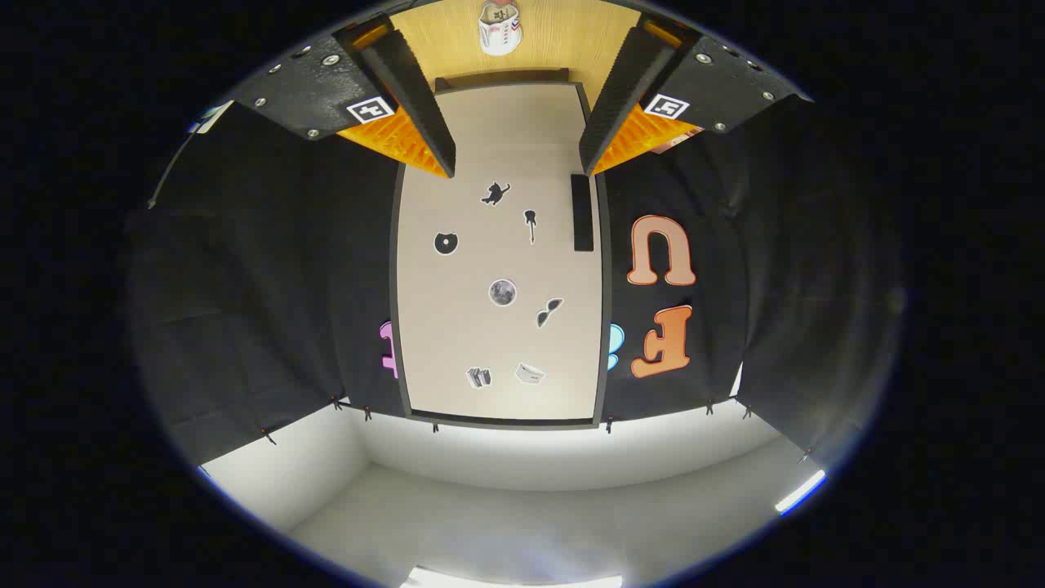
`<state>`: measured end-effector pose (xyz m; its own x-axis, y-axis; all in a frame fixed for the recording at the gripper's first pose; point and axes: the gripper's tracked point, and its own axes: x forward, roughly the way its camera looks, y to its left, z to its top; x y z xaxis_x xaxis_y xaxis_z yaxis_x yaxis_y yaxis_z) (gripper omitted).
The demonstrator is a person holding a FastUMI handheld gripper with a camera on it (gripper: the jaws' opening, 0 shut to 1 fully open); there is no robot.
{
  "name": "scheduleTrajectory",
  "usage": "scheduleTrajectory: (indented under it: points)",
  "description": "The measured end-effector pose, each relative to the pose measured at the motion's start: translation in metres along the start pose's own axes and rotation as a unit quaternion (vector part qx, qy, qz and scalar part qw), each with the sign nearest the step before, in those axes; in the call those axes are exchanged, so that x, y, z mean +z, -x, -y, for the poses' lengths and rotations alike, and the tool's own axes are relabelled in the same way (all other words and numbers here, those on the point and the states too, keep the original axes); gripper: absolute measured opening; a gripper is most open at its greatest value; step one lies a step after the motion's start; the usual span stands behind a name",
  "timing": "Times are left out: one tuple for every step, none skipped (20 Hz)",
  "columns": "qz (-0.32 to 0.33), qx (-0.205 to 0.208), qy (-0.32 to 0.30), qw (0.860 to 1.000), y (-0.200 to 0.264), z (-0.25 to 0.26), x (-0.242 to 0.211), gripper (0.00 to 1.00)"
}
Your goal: Open the shoe cabinet door, grab the shoes and put them into the shoe cabinet, then close the shoe cabinet door.
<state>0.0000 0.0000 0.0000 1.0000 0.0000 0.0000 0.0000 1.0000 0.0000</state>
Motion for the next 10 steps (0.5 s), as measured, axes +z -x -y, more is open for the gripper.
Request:
scheduleTrajectory:
  points:
    - [0.0,0.0,0.0,1.0,-0.0001,-0.0014,-0.0009,0.96]
    - [-0.001,0.001,0.001,1.0,-0.0003,-0.0021,-0.0013,0.96]
    - [0.0,0.0,0.001,1.0,-0.0011,-0.0018,-0.0004,0.96]
    - [0.002,0.0,0.0,1.0,-0.0012,-0.0026,0.0005,0.96]
    - [0.002,0.001,0.001,1.0,-0.0006,-0.0036,0.0001,0.96]
    - [0.0,0.001,0.001,1.0,-0.0005,-0.0034,-0.0007,0.96]
    - [0.0,0.001,0.001,1.0,-0.0017,-0.0043,-0.0012,0.96]
    - [0.0,0.001,0.0,1.0,-0.002,-0.0041,-0.0012,0.95]
    - [0.0,0.0,-0.001,1.0,-0.0013,-0.0041,-0.0008,0.96]
    - [0.001,0.0,-0.002,1.0,-0.0018,-0.0047,-0.0002,0.96]
